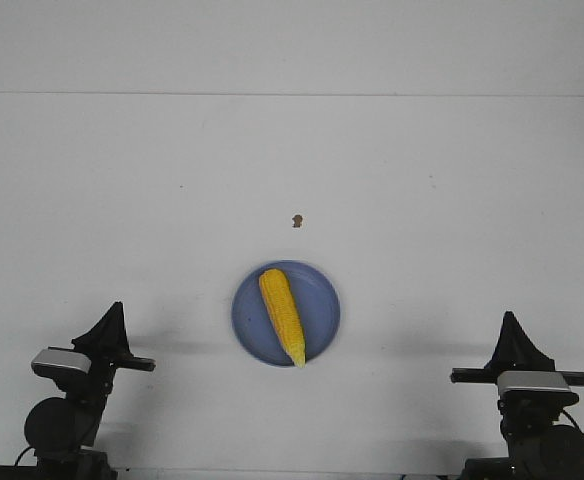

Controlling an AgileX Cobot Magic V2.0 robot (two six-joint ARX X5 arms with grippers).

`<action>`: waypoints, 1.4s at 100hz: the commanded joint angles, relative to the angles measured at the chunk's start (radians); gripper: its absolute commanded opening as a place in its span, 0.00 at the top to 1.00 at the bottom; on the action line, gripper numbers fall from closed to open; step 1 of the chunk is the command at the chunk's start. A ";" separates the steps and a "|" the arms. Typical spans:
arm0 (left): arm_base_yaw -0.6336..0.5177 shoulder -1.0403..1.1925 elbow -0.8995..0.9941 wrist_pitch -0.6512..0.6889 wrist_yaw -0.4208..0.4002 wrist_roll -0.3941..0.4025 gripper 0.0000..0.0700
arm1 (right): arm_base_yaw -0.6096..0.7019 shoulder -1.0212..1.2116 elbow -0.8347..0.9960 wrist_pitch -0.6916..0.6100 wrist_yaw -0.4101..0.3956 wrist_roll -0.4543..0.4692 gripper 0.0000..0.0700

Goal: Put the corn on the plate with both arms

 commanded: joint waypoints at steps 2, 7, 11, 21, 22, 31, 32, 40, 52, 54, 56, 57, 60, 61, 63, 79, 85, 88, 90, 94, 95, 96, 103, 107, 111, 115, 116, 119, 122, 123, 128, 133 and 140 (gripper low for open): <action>0.000 -0.001 -0.019 0.012 -0.004 0.000 0.98 | -0.021 0.002 -0.031 0.035 -0.005 0.034 0.99; 0.000 -0.001 -0.019 0.012 -0.004 0.000 0.98 | -0.035 0.002 -0.050 0.050 -0.012 0.051 0.99; 0.000 -0.001 -0.019 0.011 -0.004 0.000 0.98 | -0.042 0.002 -0.070 0.072 -0.016 0.068 0.99; 0.000 -0.001 -0.019 0.011 -0.004 0.000 0.98 | -0.051 0.002 -0.125 0.143 -0.024 0.080 0.99; 0.000 -0.001 -0.019 0.011 -0.004 0.000 0.98 | -0.051 0.002 -0.130 0.151 -0.027 0.080 0.99; 0.000 -0.001 -0.019 0.011 -0.004 0.000 0.98 | -0.051 0.002 -0.177 0.213 -0.031 0.089 0.99; 0.000 -0.001 -0.019 0.011 -0.004 0.000 0.98 | -0.051 0.002 -0.182 0.219 -0.031 0.091 0.99; 0.000 -0.001 -0.019 0.011 -0.004 0.000 0.98 | -0.051 0.002 -0.218 0.259 -0.031 0.102 0.99; 0.000 -0.001 -0.019 0.011 -0.004 0.000 0.98 | -0.050 0.002 -0.260 0.300 -0.032 0.109 0.99; 0.000 -0.001 -0.019 0.011 -0.004 0.000 0.98 | -0.050 0.002 -0.266 0.307 -0.032 0.109 0.99; 0.000 -0.001 -0.019 0.011 -0.004 0.000 0.98 | -0.050 0.002 -0.271 0.314 -0.032 0.110 0.99; 0.000 -0.001 -0.019 0.011 -0.004 0.000 0.98 | -0.050 0.002 -0.274 0.318 -0.032 0.110 0.99; 0.000 -0.001 -0.019 0.011 -0.004 0.000 0.98 | -0.050 0.002 -0.281 0.328 -0.032 0.110 0.99; 0.000 -0.001 -0.019 0.011 -0.004 0.000 0.98 | -0.050 0.002 -0.283 0.330 -0.032 0.110 0.99; 0.000 -0.001 -0.019 0.011 -0.004 0.000 0.98 | -0.050 0.002 -0.288 0.336 -0.033 0.110 0.99; 0.000 -0.001 -0.019 0.011 -0.004 0.000 0.98 | -0.047 0.002 -0.315 0.374 -0.063 0.109 0.99; 0.000 -0.001 -0.019 0.011 -0.004 0.000 0.98 | -0.046 0.002 -0.315 0.372 -0.062 0.106 0.99; 0.000 -0.001 -0.019 0.011 -0.004 0.000 0.98 | -0.046 0.002 -0.315 0.373 -0.061 0.102 0.99; 0.000 -0.001 -0.019 0.011 -0.004 0.000 0.98 | -0.046 0.002 -0.315 0.373 -0.061 0.101 0.99; 0.000 -0.001 -0.019 0.011 -0.004 0.000 0.98 | -0.046 0.002 -0.315 0.373 -0.061 0.102 0.99; 0.000 -0.001 -0.019 0.011 -0.004 0.000 0.98 | -0.046 0.002 -0.315 0.373 -0.061 0.102 0.99; 0.000 -0.001 -0.019 0.011 -0.004 0.000 0.98 | -0.046 0.002 -0.315 0.373 -0.061 0.102 0.99; 0.000 -0.001 -0.019 0.011 -0.004 0.000 0.98 | -0.046 0.002 -0.315 0.376 -0.061 0.102 0.99; 0.000 -0.001 -0.019 0.011 -0.004 0.000 0.98 | -0.046 0.002 -0.315 0.378 -0.061 0.102 0.99; 0.000 -0.001 -0.019 0.011 -0.004 0.000 0.98 | -0.046 0.002 -0.315 0.377 -0.061 0.102 0.99; 0.000 -0.001 -0.019 0.011 -0.004 0.000 0.98 | -0.046 0.002 -0.315 0.377 -0.061 0.102 0.99; 0.000 -0.001 -0.019 0.011 -0.004 0.000 0.98 | -0.046 0.002 -0.315 0.377 -0.061 0.102 0.99; 0.000 -0.001 -0.019 0.011 -0.004 0.000 0.98 | -0.046 0.002 -0.315 0.377 -0.061 0.102 0.99; 0.000 -0.001 -0.019 0.011 -0.004 0.000 0.98 | -0.046 0.002 -0.315 0.377 -0.061 0.102 0.99; 0.000 -0.001 -0.019 0.011 -0.004 0.000 0.98 | -0.046 0.002 -0.315 0.377 -0.061 0.102 0.99; 0.000 -0.001 -0.019 0.011 -0.004 0.000 0.98 | -0.046 0.002 -0.315 0.377 -0.061 0.102 0.99; 0.000 -0.001 -0.019 0.011 -0.004 0.000 0.98 | -0.046 0.002 -0.315 0.377 -0.061 0.102 0.99; 0.000 -0.001 -0.019 0.011 -0.004 0.000 0.98 | -0.046 0.002 -0.315 0.377 -0.061 0.102 0.99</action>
